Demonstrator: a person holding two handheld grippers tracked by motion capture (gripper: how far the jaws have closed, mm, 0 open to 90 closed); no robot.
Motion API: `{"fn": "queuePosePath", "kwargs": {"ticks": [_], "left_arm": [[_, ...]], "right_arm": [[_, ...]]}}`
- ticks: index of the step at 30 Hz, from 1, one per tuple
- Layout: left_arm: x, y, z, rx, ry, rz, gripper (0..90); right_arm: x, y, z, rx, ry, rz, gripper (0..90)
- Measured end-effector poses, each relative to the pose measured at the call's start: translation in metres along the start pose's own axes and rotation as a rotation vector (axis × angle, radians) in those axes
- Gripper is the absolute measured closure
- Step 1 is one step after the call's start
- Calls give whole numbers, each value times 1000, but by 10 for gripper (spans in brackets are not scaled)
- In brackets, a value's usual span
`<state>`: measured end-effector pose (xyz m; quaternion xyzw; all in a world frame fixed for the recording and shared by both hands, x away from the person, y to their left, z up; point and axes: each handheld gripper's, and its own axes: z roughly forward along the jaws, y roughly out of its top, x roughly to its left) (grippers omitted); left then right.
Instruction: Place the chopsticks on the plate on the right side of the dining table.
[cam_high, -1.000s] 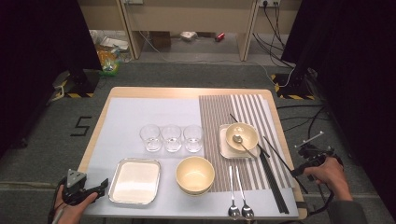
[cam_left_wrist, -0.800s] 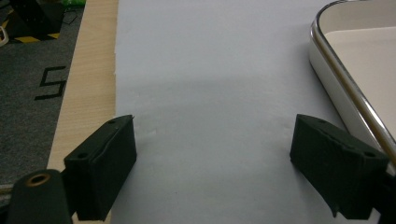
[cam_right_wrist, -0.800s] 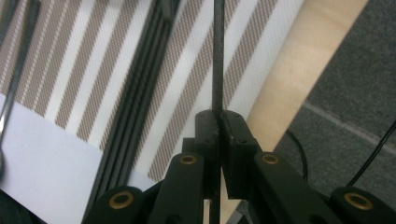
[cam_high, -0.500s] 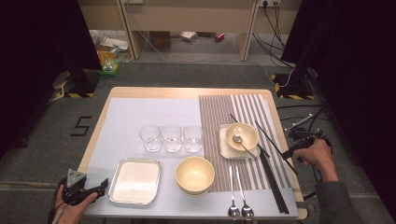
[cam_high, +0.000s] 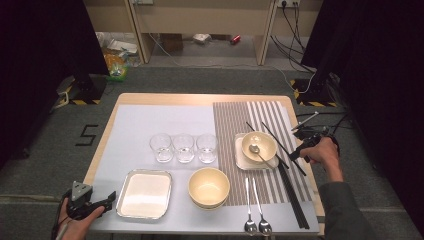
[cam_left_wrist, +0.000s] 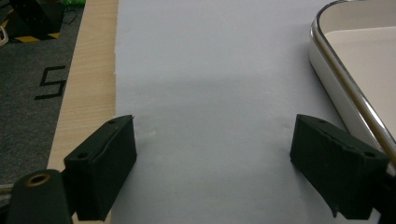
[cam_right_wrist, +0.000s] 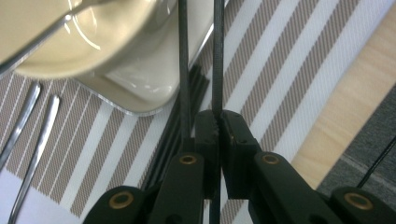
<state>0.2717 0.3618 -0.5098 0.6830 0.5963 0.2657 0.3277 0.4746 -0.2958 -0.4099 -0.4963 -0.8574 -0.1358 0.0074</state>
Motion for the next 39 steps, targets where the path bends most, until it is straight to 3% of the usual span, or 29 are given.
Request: {"fn": "queuePosePath", "kwargs": {"ticks": [14, 28, 39], "left_arm": [[0, 0, 0, 0, -1, 0, 133], [0, 0, 0, 1, -1, -1, 133], [0, 0, 0, 3, 0, 1, 133]], "right_arm": [[3, 29, 19, 12, 4, -9, 860], [6, 39, 29, 22, 16, -6, 859], [4, 39, 32, -6, 37, -26, 856]]}}
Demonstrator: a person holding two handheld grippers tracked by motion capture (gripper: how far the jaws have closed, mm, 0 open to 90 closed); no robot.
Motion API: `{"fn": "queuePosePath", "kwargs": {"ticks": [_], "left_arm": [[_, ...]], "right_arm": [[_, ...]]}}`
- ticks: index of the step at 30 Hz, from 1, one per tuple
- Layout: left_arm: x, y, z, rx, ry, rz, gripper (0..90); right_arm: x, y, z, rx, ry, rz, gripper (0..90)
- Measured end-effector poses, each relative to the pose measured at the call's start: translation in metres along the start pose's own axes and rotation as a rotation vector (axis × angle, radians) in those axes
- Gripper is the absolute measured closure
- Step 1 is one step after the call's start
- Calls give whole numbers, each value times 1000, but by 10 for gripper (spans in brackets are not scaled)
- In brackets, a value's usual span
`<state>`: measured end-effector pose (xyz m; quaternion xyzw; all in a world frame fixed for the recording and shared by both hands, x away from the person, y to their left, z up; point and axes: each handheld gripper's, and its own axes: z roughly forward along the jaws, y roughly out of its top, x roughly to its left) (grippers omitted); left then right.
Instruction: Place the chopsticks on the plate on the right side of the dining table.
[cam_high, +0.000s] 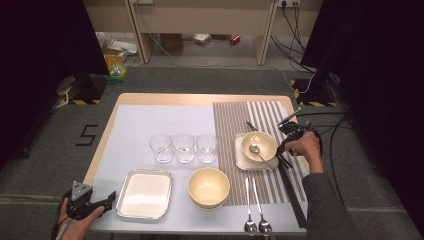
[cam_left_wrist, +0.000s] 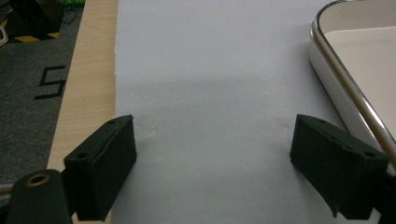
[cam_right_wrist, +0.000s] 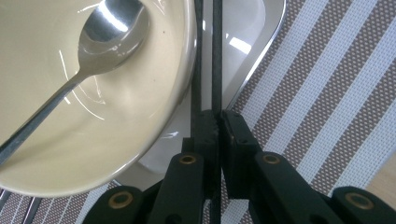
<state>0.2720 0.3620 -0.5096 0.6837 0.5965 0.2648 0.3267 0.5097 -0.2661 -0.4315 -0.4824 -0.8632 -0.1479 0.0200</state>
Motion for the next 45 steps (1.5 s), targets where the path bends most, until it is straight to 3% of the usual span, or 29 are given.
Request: {"fn": "queuePosePath", "kwargs": {"ticks": [3, 5, 8, 15, 24, 26, 34, 38, 45], "left_arm": [[0, 0, 0, -1, 0, 0, 133], [0, 0, 0, -3, -1, -1, 133], [0, 0, 0, -1, 0, 0, 133], [0, 0, 0, 0, 0, 0, 133], [0, 0, 0, -3, 1, -2, 133], [0, 0, 0, -3, 1, -2, 133], [0, 0, 0, -3, 1, -1, 133], [0, 0, 0, -3, 1, -2, 133], [0, 0, 0, -4, 1, -1, 133]], "right_arm": [[-1, 0, 0, -17, 7, -22, 850], [-1, -1, -2, -28, 14, -5, 835], [-2, -3, -5, -42, 14, -14, 816], [0, -14, -13, -92, 13, -57, 732], [6, -47, -21, -206, -14, -112, 591], [8, -51, -22, -215, -14, -99, 582], [14, -73, -26, -272, -45, -118, 492], [15, -81, -24, -292, -60, -100, 453], [18, -90, -19, -314, -72, -108, 451]]}}
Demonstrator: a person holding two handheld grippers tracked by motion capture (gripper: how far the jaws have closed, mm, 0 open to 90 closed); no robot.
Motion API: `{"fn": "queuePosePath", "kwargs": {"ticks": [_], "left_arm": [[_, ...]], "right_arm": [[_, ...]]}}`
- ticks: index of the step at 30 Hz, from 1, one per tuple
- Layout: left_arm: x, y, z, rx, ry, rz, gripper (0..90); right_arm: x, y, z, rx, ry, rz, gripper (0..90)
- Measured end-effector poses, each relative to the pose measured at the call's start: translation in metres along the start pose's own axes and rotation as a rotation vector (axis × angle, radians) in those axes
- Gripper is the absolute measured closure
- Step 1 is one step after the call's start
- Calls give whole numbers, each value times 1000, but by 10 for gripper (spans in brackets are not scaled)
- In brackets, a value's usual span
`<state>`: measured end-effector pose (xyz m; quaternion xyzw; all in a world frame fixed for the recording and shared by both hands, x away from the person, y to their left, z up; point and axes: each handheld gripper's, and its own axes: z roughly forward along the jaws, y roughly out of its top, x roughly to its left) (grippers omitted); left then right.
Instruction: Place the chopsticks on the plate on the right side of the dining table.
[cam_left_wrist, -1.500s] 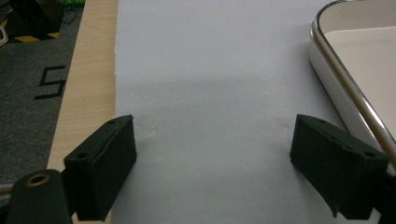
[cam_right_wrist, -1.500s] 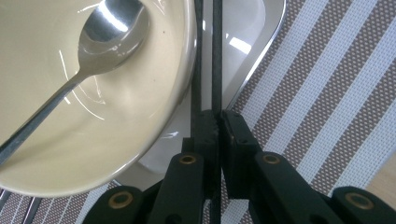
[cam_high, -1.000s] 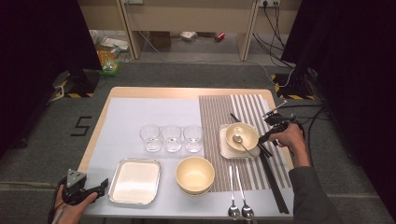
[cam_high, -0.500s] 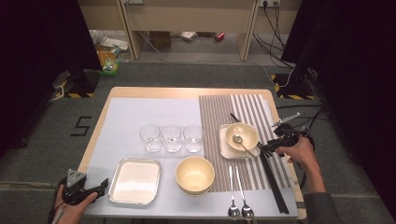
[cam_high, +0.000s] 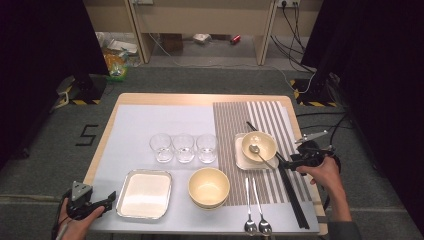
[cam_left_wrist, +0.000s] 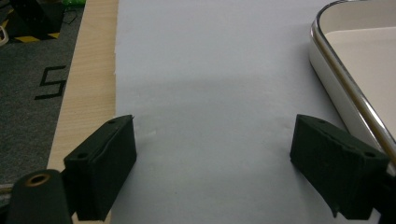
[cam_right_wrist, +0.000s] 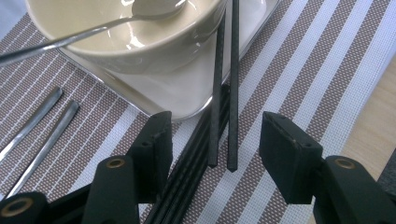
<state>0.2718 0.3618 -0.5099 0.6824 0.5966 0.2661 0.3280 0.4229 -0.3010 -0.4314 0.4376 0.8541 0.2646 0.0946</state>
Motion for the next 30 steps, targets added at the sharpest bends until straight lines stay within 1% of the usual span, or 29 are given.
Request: {"fn": "queuePosePath", "kwargs": {"ticks": [3, 4, 6, 10, 12, 15, 17, 21, 23, 26, 30], "left_arm": [[0, 0, 0, 1, 0, 0, 133], [0, 0, 0, 1, 0, 0, 133], [0, 0, 0, 1, 0, 0, 133], [0, 0, 0, 0, 0, 1, 133], [0, 0, 0, 1, 0, 1, 133], [0, 0, 0, 1, 0, 1, 133], [0, 0, 0, 0, 0, 1, 133], [0, 0, 0, -1, 0, 2, 133], [0, 0, 0, -1, 0, 2, 133], [0, 0, 0, -1, 0, 2, 133], [0, 0, 0, -2, 1, 1, 133]], "right_arm": [[3, -3, 2, -16, -6, -6, 452], [4, -5, 3, -27, 0, -5, 453], [6, -6, 3, -30, 8, 0, 455], [8, -8, 5, -28, -11, -7, 458], [8, -9, 6, -23, -11, -14, 460], [9, -9, 6, -26, -16, -15, 466], [10, -10, 6, -23, -11, -9, 467], [9, -12, 7, -22, -20, -11, 469], [7, -14, 6, -25, -26, -1, 477], [4, -17, 5, -24, -27, 11, 489], [3, -19, 5, -30, -18, 12, 495]]}}
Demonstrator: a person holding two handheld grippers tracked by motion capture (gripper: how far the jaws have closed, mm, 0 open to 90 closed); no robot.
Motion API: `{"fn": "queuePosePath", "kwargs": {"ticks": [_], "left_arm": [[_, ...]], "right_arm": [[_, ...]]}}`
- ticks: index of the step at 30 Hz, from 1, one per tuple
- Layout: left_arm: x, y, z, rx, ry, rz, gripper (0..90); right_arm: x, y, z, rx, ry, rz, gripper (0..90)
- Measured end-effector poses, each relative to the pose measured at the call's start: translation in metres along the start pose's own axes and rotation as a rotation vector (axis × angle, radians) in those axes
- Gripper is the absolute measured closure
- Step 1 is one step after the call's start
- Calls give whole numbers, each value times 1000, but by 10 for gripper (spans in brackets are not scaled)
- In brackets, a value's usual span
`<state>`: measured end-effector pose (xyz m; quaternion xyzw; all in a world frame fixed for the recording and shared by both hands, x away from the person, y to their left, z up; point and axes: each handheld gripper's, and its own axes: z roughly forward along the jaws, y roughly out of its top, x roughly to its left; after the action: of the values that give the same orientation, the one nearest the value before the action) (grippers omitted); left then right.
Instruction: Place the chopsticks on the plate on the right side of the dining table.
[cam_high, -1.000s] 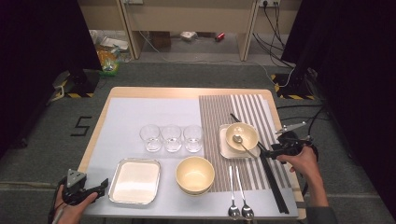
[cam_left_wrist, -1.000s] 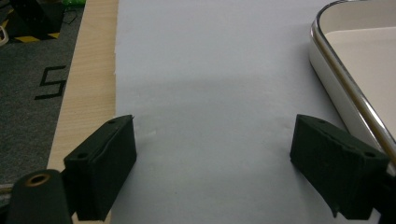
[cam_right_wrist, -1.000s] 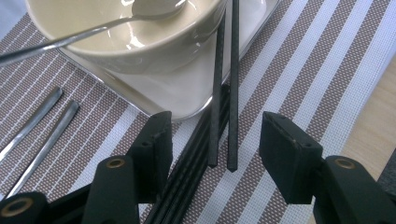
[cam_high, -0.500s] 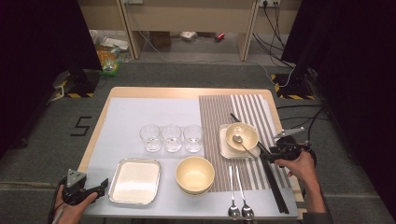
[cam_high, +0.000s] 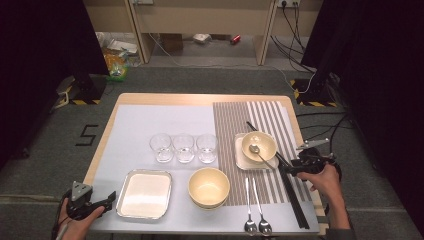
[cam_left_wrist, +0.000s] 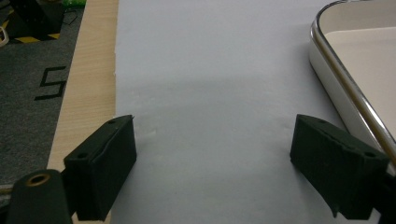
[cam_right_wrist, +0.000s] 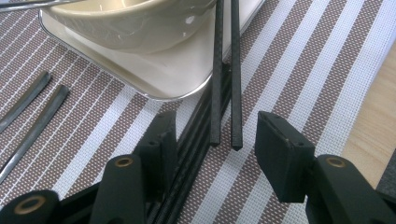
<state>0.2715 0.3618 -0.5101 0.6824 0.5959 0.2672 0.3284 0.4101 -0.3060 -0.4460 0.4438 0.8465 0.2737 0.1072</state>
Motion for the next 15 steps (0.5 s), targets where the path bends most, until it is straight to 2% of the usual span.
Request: {"fn": "queuePosePath", "kwargs": {"ticks": [9, 15], "left_arm": [[0, 0, 0, 0, 0, 0, 133], [0, 0, 0, 1, 0, 0, 133]], "right_arm": [[3, 0, 5, -3, 5, 1, 510], [4, 2, 9, -3, 5, -14, 560]]}}
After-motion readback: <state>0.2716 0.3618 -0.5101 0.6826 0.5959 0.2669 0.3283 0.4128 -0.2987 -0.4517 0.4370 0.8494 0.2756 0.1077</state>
